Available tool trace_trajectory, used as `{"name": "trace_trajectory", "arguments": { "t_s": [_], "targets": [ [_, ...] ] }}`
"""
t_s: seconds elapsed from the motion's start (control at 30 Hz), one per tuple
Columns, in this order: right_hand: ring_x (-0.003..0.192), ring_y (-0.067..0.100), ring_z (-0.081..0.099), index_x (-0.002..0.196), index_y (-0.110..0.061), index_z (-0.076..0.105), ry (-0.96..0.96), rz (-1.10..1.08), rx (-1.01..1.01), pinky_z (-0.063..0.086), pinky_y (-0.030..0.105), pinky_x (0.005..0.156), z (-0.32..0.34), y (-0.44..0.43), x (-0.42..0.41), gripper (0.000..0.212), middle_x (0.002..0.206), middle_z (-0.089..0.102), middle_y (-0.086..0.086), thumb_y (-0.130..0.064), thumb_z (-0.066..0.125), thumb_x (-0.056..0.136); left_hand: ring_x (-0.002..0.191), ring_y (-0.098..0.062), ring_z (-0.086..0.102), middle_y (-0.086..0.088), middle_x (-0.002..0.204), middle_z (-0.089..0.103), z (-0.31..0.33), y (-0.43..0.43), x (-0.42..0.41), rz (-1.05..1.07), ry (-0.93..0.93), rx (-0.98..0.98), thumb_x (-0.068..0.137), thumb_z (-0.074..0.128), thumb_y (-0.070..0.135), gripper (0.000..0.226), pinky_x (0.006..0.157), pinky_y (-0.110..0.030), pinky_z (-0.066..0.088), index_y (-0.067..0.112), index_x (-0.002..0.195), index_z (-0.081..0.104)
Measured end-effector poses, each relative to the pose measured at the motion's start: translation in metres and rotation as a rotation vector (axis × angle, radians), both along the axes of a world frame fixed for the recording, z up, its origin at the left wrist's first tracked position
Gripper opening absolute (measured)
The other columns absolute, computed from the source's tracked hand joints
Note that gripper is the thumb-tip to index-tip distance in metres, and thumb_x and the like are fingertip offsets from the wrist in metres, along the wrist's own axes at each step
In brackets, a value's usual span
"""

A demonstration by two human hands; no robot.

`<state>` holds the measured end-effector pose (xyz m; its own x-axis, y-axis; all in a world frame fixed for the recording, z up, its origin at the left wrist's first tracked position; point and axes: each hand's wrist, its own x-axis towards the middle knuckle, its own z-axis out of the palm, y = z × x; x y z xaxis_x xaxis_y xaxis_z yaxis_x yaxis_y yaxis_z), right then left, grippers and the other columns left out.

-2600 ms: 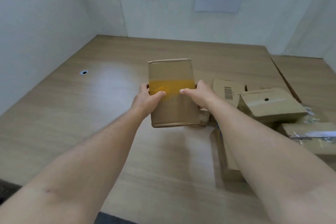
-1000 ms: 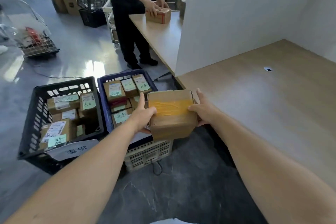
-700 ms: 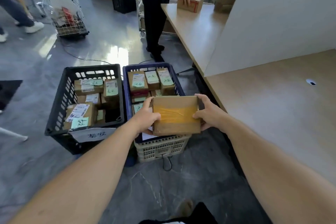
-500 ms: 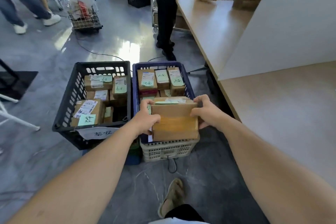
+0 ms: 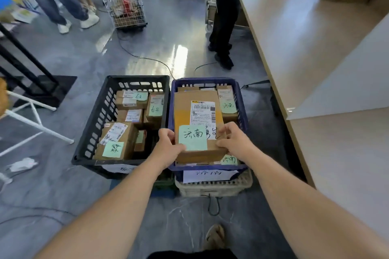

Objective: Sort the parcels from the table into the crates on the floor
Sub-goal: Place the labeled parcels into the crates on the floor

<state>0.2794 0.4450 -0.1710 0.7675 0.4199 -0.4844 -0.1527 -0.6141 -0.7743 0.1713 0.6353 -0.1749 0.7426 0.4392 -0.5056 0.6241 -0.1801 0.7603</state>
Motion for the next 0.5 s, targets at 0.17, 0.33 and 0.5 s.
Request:
{"name": "trace_trajectory", "arguments": {
  "t_s": [0.17,0.33,0.5],
  "targets": [
    [0.086,0.018,0.067,0.11,-0.043,0.043,0.023,0.044,-0.023,0.059,0.038,0.075,-0.017,0.015,0.007,0.045,0.101,0.065,-0.006,-0.009,0.062,0.087,0.092,-0.009,0.057,-0.004,0.139,0.048,-0.012,0.009,0.008,0.004,0.017,-0.064,0.087,0.061,0.005,0.078,0.066,-0.024,0.048,0.034,0.142,0.013],
    [0.072,0.021,0.063,0.108,-0.05,0.038,0.016,0.057,-0.11,0.052,0.033,0.058,-0.034,0.022,0.012,0.052,0.103,0.06,-0.002,-0.007,0.059,0.086,0.09,-0.013,0.057,0.001,0.136,0.048,-0.033,0.013,0.021,-0.082,0.069,-0.033,0.087,0.058,0.001,0.087,0.084,-0.04,0.054,0.038,0.148,0.007],
    [0.059,0.018,0.052,0.114,-0.045,0.04,0.068,0.002,-0.16,0.042,0.027,0.047,-0.067,0.022,0.017,0.051,0.095,0.062,0.0,-0.005,0.056,0.087,0.111,-0.017,0.049,0.0,0.145,0.037,-0.067,0.017,0.039,-0.151,0.107,-0.012,0.085,0.059,-0.001,0.088,0.079,-0.031,0.051,0.032,0.15,0.011]
  ]
}}
